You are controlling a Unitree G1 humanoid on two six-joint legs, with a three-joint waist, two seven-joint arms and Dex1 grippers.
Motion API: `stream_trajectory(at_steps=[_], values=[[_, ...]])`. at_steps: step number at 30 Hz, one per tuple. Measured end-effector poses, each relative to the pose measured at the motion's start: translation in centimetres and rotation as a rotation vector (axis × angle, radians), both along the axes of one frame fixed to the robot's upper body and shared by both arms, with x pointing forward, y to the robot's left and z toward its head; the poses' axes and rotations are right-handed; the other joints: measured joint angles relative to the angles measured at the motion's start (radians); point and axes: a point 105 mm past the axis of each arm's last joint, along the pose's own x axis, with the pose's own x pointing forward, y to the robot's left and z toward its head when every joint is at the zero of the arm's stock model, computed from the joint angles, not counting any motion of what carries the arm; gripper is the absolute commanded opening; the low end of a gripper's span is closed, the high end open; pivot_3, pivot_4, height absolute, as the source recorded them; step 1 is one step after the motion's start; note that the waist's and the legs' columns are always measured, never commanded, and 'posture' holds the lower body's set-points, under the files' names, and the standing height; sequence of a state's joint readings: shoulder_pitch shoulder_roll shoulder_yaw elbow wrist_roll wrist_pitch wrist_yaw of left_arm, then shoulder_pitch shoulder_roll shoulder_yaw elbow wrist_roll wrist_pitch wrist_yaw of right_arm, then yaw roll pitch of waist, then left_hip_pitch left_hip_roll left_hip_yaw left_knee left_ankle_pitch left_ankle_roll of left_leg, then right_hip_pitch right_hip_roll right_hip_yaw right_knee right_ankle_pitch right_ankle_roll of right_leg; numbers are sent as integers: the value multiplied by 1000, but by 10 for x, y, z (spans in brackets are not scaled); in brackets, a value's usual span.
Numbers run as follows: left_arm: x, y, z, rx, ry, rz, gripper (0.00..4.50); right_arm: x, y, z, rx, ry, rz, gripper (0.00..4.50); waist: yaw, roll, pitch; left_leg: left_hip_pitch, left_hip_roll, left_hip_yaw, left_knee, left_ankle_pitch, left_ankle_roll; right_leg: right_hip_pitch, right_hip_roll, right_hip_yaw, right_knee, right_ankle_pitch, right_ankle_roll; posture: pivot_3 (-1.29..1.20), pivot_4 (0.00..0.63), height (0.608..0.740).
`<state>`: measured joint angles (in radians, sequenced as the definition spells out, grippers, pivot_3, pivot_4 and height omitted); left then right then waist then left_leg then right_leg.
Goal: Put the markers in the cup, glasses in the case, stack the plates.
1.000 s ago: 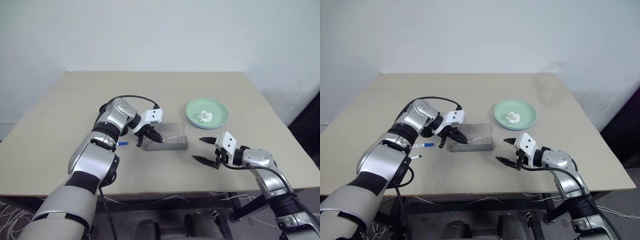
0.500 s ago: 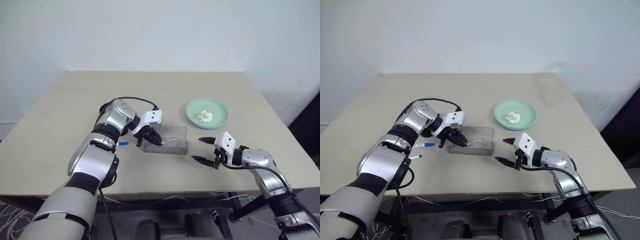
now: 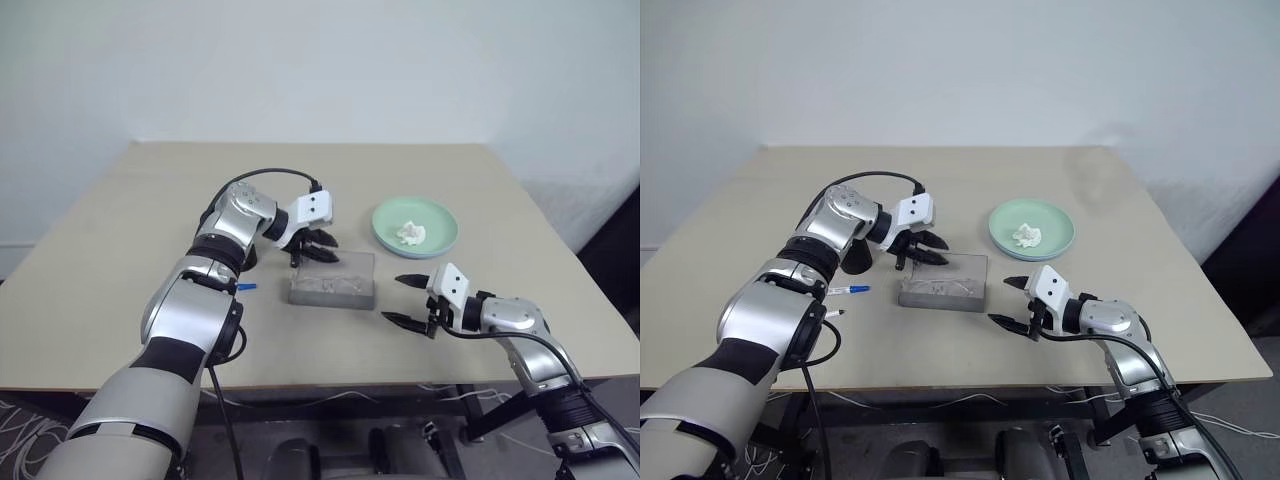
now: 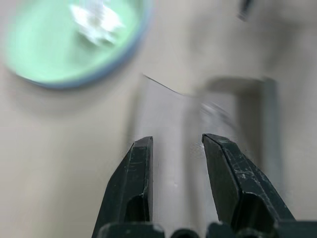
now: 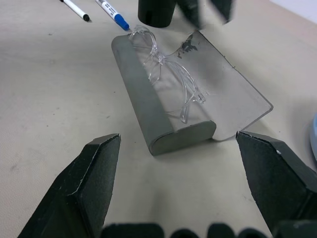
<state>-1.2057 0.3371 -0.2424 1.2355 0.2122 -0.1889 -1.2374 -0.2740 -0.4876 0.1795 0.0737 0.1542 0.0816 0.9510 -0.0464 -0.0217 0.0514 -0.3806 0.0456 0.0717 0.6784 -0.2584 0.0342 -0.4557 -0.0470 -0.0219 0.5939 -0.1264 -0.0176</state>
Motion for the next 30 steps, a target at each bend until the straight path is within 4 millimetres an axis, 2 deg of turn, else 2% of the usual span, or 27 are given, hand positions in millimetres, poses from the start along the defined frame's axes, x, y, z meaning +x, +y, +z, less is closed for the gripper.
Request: stream_trajectory(at_steps=[3, 5, 12, 17, 22, 27, 30], values=[[15, 0, 12, -29, -178, 62, 17, 1, 1, 1, 1, -5, 2, 4065, 0, 0, 0, 0, 0, 0, 0, 0, 0, 0, 0, 0, 0, 0, 0, 0, 0, 740], [20, 2, 14, -18, -238, 91, 17, 1, 1, 2, 2, -8, 3, 4065, 0, 0, 0, 0, 0, 0, 0, 0, 0, 0, 0, 0, 0, 0, 1, 0, 0, 740], [34, 15, -13, 213, -364, 200, 17, 2, 2, 3, 4, -10, 1, 4065, 0, 0, 0, 0, -1, 0, 0, 0, 0, 1, 0, 0, 0, 2, 3, 0, 0, 740], [34, 21, -35, 307, -387, 233, 17, 2, 4, 3, 11, -13, -5, 4065, 0, 0, 0, 1, -1, 0, 0, 0, 0, 1, 0, 0, 0, 2, 3, 0, 0, 740], [33, 30, -50, 387, -403, 255, 17, 3, 4, 3, 15, -16, -11, 4065, 0, 0, 0, 1, -1, 0, 0, 0, 0, 1, 0, 0, 0, 2, 3, 0, 0, 740], [31, 31, -54, 375, -368, 258, 17, 3, 4, 3, 17, -17, -18, 4065, 0, -1, 0, 1, -1, 1, 0, 0, 0, 1, -1, 0, 0, 1, 2, 0, 0, 740], [25, 26, -51, 287, -268, 245, 17, 2, 4, 2, 17, -13, -19, 4065, 0, -1, -1, 1, -1, 1, 0, -1, 0, 1, -1, 0, -1, 1, 2, 0, 0, 740]])
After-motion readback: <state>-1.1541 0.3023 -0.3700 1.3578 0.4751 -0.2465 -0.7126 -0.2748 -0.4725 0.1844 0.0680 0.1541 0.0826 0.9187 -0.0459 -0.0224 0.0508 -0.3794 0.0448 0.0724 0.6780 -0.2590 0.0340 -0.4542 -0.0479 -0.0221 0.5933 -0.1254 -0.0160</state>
